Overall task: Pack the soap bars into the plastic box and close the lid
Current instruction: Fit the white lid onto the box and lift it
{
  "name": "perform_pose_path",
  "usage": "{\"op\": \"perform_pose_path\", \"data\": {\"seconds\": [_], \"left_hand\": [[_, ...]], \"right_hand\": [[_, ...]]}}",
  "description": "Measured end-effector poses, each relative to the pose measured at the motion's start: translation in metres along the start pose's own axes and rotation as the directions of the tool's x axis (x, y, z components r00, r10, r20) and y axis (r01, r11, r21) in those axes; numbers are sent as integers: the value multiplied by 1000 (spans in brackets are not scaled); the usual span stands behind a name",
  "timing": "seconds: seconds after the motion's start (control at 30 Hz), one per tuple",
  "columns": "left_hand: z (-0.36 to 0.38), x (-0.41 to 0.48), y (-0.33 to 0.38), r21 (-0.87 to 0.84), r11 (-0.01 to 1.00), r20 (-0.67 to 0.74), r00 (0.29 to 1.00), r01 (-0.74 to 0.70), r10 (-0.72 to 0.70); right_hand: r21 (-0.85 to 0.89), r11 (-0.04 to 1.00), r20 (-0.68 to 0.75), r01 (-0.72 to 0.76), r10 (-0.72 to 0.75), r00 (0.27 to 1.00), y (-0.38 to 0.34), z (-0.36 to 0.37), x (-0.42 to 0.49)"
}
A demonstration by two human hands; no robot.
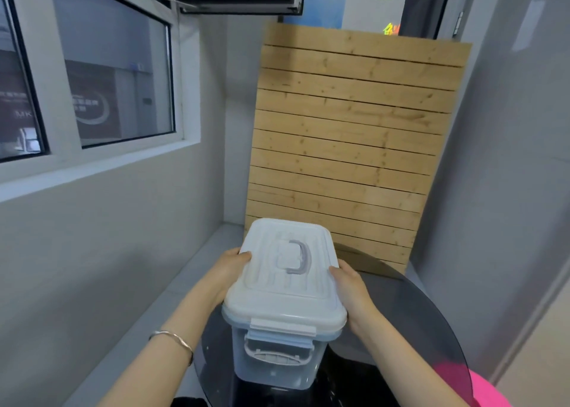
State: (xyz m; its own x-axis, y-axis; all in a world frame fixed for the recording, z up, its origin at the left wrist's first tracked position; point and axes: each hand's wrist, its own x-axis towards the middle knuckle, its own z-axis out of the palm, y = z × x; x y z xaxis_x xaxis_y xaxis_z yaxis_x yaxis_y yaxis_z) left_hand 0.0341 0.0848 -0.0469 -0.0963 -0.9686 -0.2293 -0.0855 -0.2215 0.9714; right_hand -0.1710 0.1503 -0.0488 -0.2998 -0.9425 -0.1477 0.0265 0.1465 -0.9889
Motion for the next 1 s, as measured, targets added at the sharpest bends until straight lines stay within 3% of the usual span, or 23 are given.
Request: {"op": "perform_pose_path", "data": {"seconds": [0.4, 0.57, 0.67, 0.83, 1.0], "left_hand": [[-4, 5, -21, -121, 987, 57, 993, 108, -102], [13, 4, -21, -132, 988, -7, 997, 81, -83], [36, -2, -19, -244, 966, -66, 993, 82, -100], [99, 1, -23, -438, 899, -236, 963, 13, -129], [196, 6, -15, -574, 814, -448, 865, -86, -225]], "right_hand": [[11, 1000, 27, 17, -17, 999, 21, -2, 12], [15, 1000, 62, -3, 2, 998, 16, -15, 29], [2, 1000, 65, -19, 19, 998, 12, -34, 38], [65, 996, -88, -53, 59, 994, 23, -82, 53], [160, 987, -121, -7, 26, 992, 47, -119, 45]]}}
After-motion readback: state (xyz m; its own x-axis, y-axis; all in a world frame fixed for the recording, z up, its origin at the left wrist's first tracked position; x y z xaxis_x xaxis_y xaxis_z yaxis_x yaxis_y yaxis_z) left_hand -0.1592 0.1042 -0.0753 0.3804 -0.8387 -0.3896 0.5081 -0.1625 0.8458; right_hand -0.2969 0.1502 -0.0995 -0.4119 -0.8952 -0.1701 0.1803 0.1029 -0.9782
